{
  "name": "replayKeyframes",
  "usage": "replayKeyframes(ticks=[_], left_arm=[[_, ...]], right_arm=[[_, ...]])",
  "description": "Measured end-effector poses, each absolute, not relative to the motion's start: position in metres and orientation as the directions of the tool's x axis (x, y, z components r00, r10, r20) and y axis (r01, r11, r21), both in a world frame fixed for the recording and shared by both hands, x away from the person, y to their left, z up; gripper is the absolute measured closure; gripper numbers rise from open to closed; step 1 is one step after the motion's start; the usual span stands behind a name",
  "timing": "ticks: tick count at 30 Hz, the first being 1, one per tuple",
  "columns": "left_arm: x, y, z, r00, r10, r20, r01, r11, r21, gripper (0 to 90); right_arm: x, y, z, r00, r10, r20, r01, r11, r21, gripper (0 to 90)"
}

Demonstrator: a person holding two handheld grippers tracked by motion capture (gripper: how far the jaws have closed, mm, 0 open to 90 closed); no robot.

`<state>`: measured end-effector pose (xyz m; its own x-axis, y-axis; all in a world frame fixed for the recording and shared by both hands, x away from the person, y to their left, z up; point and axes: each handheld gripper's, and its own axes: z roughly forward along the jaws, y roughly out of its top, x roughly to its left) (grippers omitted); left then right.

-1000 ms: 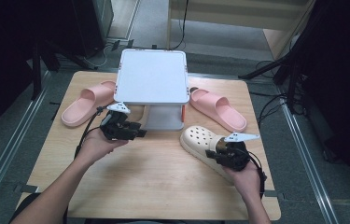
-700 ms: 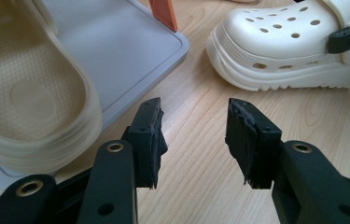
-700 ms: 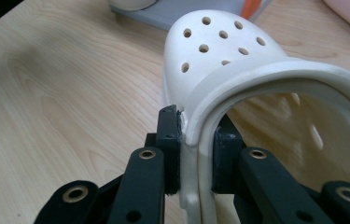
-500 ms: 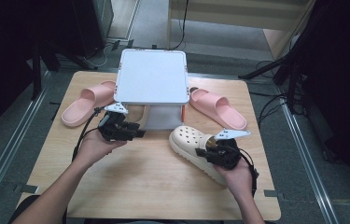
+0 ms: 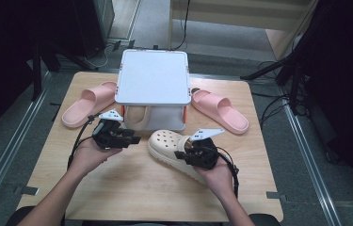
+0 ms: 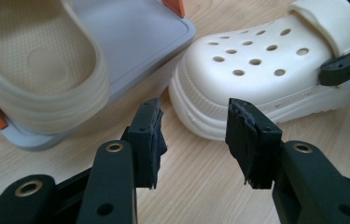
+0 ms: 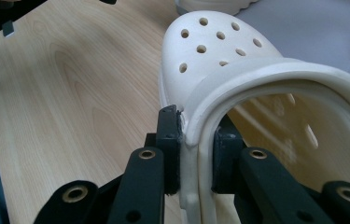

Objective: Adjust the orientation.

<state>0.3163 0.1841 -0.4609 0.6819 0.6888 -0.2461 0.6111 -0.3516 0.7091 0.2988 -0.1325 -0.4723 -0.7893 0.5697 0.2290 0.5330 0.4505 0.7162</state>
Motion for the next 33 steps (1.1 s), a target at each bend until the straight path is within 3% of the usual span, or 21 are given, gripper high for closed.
replayKeyframes(ticks=[14,26,33], left_arm=[[0.300,0.182,-0.467,0.680,0.694,-0.235,0.609,-0.357,0.708,58.0],[0.299,0.181,-0.470,0.673,0.702,-0.232,0.613,-0.355,0.706,56.9],[0.299,0.181,-0.470,0.671,0.705,-0.231,0.612,-0.351,0.709,56.1]], right_arm=[[0.301,-0.099,-0.484,-0.819,0.530,0.219,0.507,0.490,0.709,77.9],[0.300,-0.098,-0.490,-0.829,0.509,0.231,0.505,0.505,0.700,76.5],[0.300,-0.106,-0.485,-0.830,0.504,0.240,0.503,0.490,0.712,64.6]])
